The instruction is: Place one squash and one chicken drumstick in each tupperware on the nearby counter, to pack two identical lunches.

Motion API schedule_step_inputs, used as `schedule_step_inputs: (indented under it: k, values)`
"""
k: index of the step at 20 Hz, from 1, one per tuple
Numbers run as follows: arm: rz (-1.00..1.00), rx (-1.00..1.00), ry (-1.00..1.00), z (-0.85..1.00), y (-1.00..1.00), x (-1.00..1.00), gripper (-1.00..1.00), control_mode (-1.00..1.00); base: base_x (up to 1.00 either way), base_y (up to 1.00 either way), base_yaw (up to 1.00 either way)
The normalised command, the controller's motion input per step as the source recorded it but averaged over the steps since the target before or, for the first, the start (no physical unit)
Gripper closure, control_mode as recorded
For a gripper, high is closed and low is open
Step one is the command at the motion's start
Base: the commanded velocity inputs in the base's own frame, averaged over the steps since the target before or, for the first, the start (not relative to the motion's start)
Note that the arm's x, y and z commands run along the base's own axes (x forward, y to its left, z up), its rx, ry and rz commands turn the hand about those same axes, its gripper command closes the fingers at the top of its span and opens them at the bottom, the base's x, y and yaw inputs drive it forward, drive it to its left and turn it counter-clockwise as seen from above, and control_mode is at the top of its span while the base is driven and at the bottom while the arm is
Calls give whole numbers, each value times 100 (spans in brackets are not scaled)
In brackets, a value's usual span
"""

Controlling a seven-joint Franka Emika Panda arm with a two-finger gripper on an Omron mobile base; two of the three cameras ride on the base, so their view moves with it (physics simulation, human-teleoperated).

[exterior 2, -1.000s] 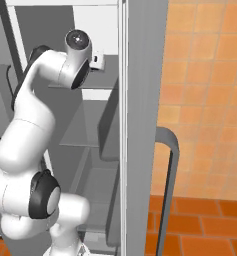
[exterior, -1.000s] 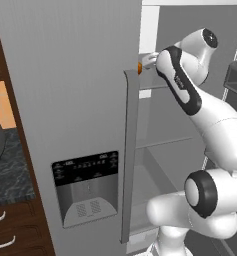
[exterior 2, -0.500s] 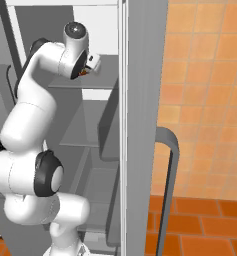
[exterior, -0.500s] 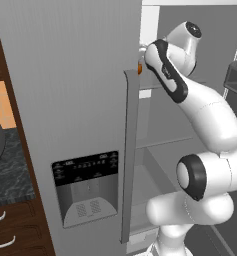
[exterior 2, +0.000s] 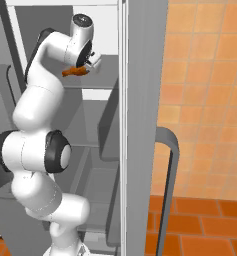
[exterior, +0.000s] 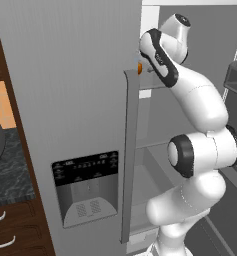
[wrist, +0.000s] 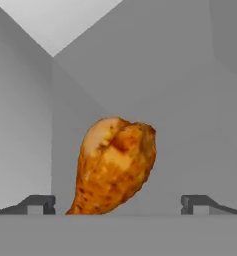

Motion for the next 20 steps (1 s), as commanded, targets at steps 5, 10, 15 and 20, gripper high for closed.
schedule_step_inputs:
  k: [5, 10, 15, 20]
  values:
    - [-4, 0, 3, -25, 41, 17, -100, -100, 0, 0, 0]
    - [-11, -4, 9, -42, 3, 27, -100, -100, 0, 0, 0]
    - [-13, -7, 17, -18, 0, 47, -100, -100, 0, 0, 0]
    - [-10, -23, 34, -36, 20, 48, 100, -100, 0, 0, 0]
